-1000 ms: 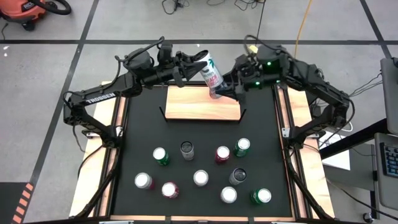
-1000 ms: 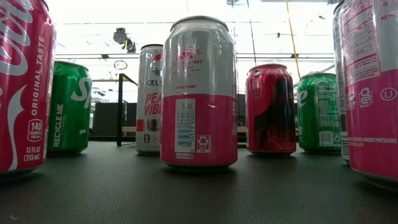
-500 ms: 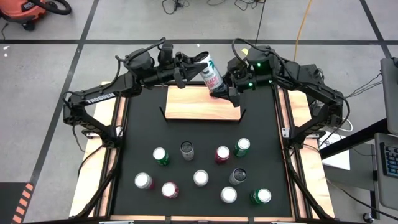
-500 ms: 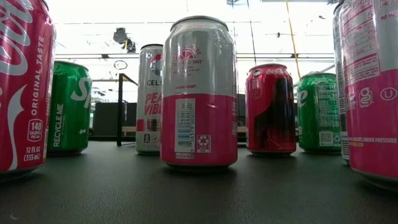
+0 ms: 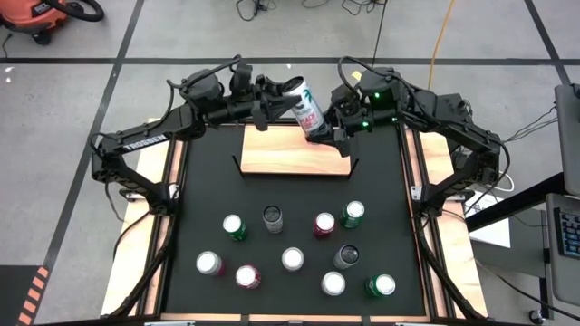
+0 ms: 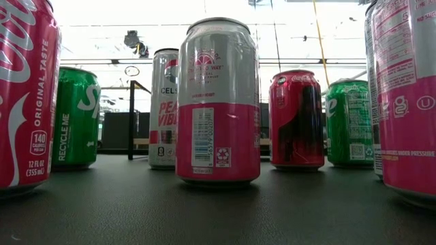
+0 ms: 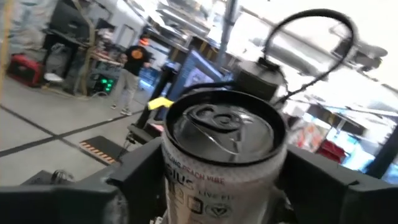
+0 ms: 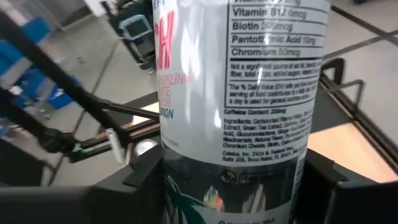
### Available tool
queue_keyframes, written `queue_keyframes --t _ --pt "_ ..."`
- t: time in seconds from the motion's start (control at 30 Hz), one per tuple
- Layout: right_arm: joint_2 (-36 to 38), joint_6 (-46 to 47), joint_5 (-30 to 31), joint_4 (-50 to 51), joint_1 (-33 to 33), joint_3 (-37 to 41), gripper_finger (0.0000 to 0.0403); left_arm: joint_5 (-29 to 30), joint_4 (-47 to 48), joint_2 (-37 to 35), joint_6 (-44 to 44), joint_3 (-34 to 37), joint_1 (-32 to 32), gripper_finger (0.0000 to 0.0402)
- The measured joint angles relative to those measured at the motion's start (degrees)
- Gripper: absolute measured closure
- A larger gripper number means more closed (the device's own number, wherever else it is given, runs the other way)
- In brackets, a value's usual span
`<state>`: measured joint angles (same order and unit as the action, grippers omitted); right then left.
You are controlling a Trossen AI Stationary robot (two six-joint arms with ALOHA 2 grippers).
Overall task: Place canned beverage on shelf
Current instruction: Put the top right white soda can on the shelf
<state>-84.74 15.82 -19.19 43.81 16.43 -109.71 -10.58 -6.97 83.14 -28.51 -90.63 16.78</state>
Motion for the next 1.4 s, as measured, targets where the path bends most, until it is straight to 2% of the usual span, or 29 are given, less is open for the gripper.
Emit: queue_keyframes --t 0.13,0.67,1.03,1.2,1.4 --pt "0.1 1.2 -3.7 -0.7 0.3 0.0 0.0182 -3.3 0.2 -0.7 2.2 0.0 0.2 0.007" --pt "0.1 3.0 -11.2 -2.4 0.3 0.0 0.0177 -18.4 -0.3 -2.2 -1.1 0.0 4.5 0.0066" --pt "0.1 3.1 -12.6 -2.3 0.3 0.0 0.0177 -19.4 0.2 -2.3 3.2 0.0 4.9 0.0066" --pt "0.1 3.0 -12.4 -1.4 0.3 0.0 0.0177 -19.3 0.9 -2.3 2.0 0.0 5.9 0.0066" --pt "-0.5 2.8 -12.1 -0.9 0.4 0.0 0.0176 -20.2 6.0 -1.9 3.4 0.0 6.9 0.0066"
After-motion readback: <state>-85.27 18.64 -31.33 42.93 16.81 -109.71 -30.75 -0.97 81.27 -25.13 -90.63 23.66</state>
